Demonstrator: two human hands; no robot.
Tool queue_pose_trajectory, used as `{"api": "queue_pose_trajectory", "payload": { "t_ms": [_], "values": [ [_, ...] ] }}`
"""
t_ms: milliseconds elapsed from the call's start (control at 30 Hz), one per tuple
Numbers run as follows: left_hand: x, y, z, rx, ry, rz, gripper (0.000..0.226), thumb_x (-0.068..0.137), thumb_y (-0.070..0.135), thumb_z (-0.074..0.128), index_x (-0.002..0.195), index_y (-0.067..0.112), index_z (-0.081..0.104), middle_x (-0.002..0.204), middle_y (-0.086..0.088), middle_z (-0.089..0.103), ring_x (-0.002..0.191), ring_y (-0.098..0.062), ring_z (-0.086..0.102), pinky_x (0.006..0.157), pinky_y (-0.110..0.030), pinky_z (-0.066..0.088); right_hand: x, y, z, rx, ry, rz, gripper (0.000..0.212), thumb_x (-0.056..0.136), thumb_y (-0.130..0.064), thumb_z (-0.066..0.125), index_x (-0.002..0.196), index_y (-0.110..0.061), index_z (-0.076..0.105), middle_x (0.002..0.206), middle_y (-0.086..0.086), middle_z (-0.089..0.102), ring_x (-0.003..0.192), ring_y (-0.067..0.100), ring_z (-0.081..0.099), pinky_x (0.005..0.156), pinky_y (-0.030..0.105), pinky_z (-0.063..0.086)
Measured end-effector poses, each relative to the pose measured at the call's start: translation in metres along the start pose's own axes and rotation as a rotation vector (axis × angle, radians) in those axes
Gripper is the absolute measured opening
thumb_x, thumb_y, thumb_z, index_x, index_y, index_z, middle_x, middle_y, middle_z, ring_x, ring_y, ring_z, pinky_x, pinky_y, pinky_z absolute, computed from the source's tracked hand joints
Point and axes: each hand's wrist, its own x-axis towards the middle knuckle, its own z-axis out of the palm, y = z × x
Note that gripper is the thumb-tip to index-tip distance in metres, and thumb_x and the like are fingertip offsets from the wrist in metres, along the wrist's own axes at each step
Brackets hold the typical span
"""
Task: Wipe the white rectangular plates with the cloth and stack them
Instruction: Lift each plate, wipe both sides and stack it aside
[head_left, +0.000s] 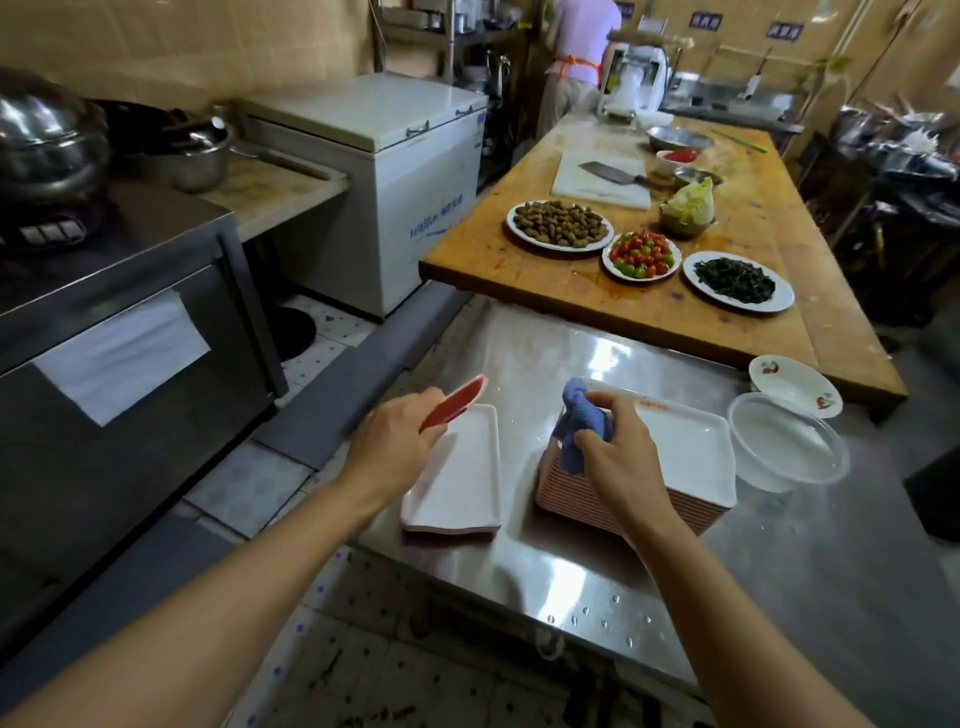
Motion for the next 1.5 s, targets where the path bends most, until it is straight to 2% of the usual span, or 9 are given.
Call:
{"api": "queue_pose_trajectory", "payload": {
  "t_ms": [133, 400, 600, 833, 933, 1033, 1167, 1367, 1500],
  "values": [
    [-0.007, -0.013, 0.028, 0.241, -0.133, 0.173, 0.025, 0.096, 0.018, 0.045, 0.117, 0.019, 0.058, 0.108, -0.003, 0.063, 0.100, -0.023, 0.055, 0.076, -0.039, 0.049, -0.001, 0.014, -0.003, 0.010, -0.001, 0.061, 0.032, 0.083, -0.006, 0.051, 0.104, -0.029, 0.053, 0.091, -0.010, 0.061, 0.085, 0.010, 0.060, 0.075, 0.031, 0.052],
    [-0.029, -0.029, 0.071, 0.311, -0.329, 0.280, 0.026, 0.094, 0.012, 0.045, 0.115, 0.009, 0.061, 0.113, -0.009, 0.063, 0.108, -0.025, 0.054, 0.080, -0.038, 0.049, -0.003, 0.030, -0.012, -0.001, 0.041, 0.058, 0.030, 0.085, -0.007, 0.053, 0.104, -0.031, 0.051, 0.089, -0.017, 0.057, 0.081, 0.004, 0.058, 0.065, 0.020, 0.047],
    [-0.035, -0.036, 0.092, 0.395, -0.376, 0.260, 0.022, 0.094, 0.013, 0.044, 0.111, 0.009, 0.058, 0.112, -0.007, 0.058, 0.110, -0.025, 0.048, 0.065, -0.034, 0.042, -0.005, 0.039, -0.015, -0.014, 0.055, 0.066, 0.030, 0.085, -0.008, 0.054, 0.104, -0.030, 0.051, 0.091, -0.010, 0.060, 0.083, 0.009, 0.060, 0.069, 0.027, 0.051],
    [-0.036, -0.055, 0.109, 0.453, -0.478, 0.214, 0.030, 0.094, 0.013, 0.047, 0.123, 0.011, 0.049, 0.132, -0.003, 0.045, 0.120, -0.021, 0.039, 0.077, -0.037, 0.048, -0.008, 0.047, -0.020, -0.019, 0.099, 0.077, 0.029, 0.085, -0.005, 0.055, 0.102, -0.029, 0.053, 0.089, -0.015, 0.059, 0.079, 0.000, 0.058, 0.057, 0.010, 0.045],
    [-0.036, -0.060, 0.114, 0.411, -0.516, 0.207, 0.038, 0.095, 0.022, 0.050, 0.131, 0.012, 0.044, 0.141, -0.003, 0.038, 0.127, -0.021, 0.035, 0.085, -0.036, 0.047, -0.008, 0.050, -0.021, -0.020, 0.096, 0.086, 0.030, 0.085, -0.004, 0.054, 0.103, -0.028, 0.053, 0.090, -0.014, 0.058, 0.081, 0.003, 0.058, 0.062, 0.015, 0.045],
    [-0.033, -0.061, 0.116, 0.406, -0.546, 0.151, 0.044, 0.097, 0.033, 0.046, 0.136, 0.014, 0.039, 0.147, 0.000, 0.030, 0.132, -0.019, 0.028, 0.092, -0.034, 0.043, -0.009, 0.050, -0.022, -0.030, 0.094, 0.092, 0.030, 0.085, -0.004, 0.054, 0.101, -0.029, 0.053, 0.089, -0.016, 0.059, 0.078, -0.001, 0.059, 0.056, 0.010, 0.045],
    [-0.024, -0.049, 0.114, 0.402, -0.582, 0.060, 0.040, 0.096, 0.043, 0.041, 0.123, 0.015, 0.047, 0.135, 0.001, 0.039, 0.125, -0.019, 0.036, 0.086, -0.034, 0.043, -0.008, 0.053, -0.024, -0.036, 0.105, 0.103, 0.031, 0.085, -0.005, 0.054, 0.102, -0.031, 0.052, 0.091, -0.014, 0.060, 0.079, -0.003, 0.058, 0.054, 0.006, 0.043],
    [0.022, 0.013, 0.115, 0.028, -0.412, -0.097, 0.049, 0.095, 0.043, 0.046, 0.137, 0.018, 0.041, 0.138, -0.001, 0.047, 0.124, -0.020, 0.045, 0.099, -0.036, 0.040, 0.001, 0.055, -0.034, -0.069, 0.224, 0.090, 0.020, 0.088, -0.009, 0.054, 0.097, -0.025, 0.047, 0.084, -0.017, 0.055, 0.074, -0.017, 0.053, 0.055, 0.002, 0.041],
    [0.054, 0.051, 0.122, -0.173, -0.371, -0.219, 0.050, 0.092, 0.037, 0.051, 0.138, 0.019, 0.042, 0.124, -0.004, 0.056, 0.111, -0.020, 0.052, 0.091, -0.030, 0.040, 0.022, 0.052, -0.030, -0.157, 0.217, 0.004, 0.020, 0.089, -0.010, 0.054, 0.095, -0.027, 0.046, 0.085, -0.012, 0.057, 0.074, -0.001, 0.056, 0.061, 0.009, 0.040]
  ]
}}
